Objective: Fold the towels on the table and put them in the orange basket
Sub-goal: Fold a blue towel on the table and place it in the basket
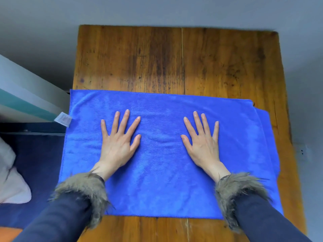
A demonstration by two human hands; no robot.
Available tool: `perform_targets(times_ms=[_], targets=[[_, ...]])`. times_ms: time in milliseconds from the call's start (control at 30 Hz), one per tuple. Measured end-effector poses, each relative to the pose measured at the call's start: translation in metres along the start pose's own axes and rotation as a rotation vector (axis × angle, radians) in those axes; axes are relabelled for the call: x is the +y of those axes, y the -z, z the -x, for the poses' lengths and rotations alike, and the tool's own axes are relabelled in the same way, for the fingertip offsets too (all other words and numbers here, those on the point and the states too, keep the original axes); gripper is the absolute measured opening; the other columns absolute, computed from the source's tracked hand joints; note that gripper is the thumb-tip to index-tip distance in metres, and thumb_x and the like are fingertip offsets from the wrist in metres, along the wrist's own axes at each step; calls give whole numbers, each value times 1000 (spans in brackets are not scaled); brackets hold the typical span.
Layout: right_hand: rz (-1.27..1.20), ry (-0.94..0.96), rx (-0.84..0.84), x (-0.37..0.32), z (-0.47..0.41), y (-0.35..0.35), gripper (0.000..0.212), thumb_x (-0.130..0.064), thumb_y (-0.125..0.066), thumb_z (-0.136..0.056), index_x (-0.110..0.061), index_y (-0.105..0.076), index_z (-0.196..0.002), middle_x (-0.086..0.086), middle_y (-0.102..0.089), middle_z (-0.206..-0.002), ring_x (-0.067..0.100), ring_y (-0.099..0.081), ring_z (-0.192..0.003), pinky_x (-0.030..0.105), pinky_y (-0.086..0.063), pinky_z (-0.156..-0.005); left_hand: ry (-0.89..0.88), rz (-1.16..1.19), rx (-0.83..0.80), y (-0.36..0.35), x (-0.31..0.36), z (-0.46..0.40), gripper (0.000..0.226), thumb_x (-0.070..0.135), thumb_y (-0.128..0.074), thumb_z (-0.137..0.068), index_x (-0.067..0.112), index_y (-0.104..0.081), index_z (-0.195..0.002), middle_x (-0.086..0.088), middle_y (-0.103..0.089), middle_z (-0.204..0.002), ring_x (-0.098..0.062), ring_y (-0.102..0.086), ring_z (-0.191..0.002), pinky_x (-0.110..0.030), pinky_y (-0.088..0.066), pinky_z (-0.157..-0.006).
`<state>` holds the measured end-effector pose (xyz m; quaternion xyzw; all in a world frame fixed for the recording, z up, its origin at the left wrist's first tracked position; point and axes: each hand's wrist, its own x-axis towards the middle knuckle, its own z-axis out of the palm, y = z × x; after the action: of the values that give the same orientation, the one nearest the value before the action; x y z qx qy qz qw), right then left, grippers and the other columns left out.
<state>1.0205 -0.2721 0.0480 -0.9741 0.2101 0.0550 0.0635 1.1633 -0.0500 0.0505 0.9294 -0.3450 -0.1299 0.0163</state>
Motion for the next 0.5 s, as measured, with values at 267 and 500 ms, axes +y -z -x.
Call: perform_targets(times_ms=[267,500], targets=[[-215,24,194,40,11,21,47,-29,-39,-90,-8,-54,-129,11,-48,-140,25,-39,-134,53,-9,-112,75,130,11,20,81,-4,61,41,-15,-89,18,-32,-143,-11,-12,-156,-31,-2,-145,-63,-3,-109],[-353,-191,331,136,35,52,37,-20,-38,-90,-6,-61,-115,11,-61,-119,29,-57,-110,45,-47,-89,-116,126,-54,16,200,-26,61,42,-17,-90,18,-33,-143,-13,-17,-155,-35,-9,-143,-63,-12,-109]])
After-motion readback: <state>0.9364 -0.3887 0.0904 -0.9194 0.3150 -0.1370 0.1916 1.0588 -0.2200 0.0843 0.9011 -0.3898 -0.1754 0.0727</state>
